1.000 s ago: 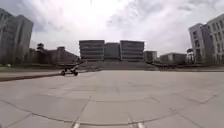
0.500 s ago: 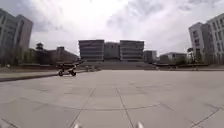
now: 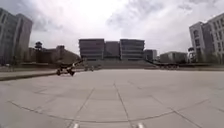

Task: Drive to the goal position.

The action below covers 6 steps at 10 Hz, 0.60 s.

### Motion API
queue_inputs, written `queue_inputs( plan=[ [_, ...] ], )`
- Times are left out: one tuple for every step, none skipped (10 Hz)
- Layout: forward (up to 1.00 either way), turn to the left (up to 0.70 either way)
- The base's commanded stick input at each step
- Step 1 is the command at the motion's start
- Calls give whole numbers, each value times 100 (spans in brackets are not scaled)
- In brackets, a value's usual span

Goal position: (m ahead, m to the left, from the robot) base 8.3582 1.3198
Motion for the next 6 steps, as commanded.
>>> queue_inputs(
  plan=[
    [70,0],
    [70,0],
    [70,0],
    [70,0],
    [70,0],
    [70,0]
  ],
)
